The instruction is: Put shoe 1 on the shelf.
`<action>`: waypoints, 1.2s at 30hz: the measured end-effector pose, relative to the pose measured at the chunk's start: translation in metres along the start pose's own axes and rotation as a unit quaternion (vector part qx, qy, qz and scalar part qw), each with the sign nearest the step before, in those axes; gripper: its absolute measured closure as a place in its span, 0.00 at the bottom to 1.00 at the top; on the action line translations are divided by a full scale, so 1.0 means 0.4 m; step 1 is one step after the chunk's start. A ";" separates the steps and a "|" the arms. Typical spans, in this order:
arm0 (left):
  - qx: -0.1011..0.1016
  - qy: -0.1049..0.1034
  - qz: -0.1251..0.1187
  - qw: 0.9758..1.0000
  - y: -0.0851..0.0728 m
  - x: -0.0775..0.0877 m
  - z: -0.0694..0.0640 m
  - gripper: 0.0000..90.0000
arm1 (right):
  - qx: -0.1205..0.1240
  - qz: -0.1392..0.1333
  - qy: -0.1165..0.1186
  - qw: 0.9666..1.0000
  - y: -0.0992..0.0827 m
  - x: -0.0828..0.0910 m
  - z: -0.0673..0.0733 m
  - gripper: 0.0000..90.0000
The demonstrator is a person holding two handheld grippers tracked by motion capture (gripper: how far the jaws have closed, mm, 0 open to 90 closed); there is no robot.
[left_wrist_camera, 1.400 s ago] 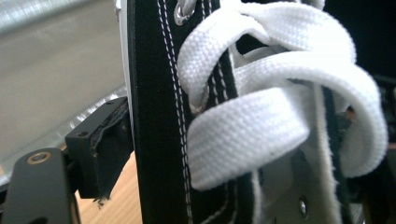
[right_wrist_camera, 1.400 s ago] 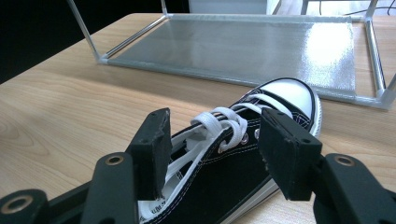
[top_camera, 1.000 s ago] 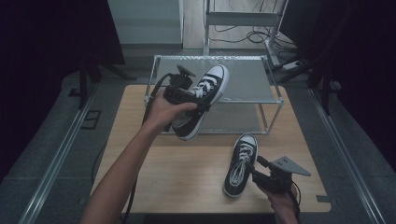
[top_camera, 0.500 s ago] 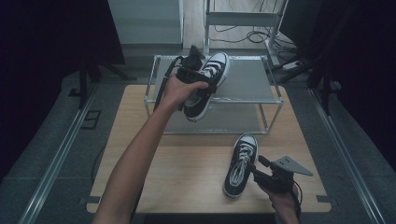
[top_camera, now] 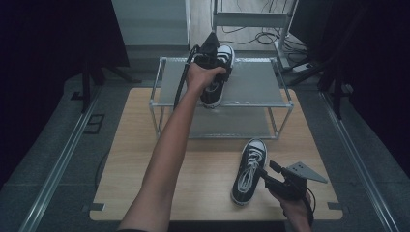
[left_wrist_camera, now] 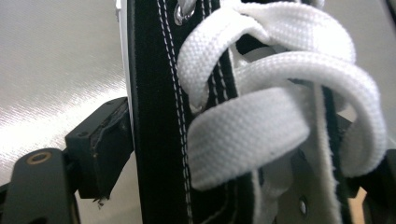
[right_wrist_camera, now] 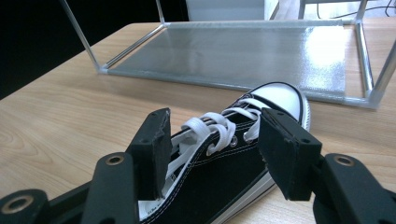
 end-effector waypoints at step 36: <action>0.080 0.051 0.041 0.995 0.061 -0.100 0.056 0.17 | -0.008 0.002 -0.009 1.000 -0.004 0.002 -0.021 0.50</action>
Point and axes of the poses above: each handheld gripper's, and its own axes: x roughly backward along the jaws, y roughly out of its top, z roughly to its left, the point moved 9 cm from there along -x, roughly forward along the jaws, and after that the axes turned 8 degrees about y, right-handed, at the moved point
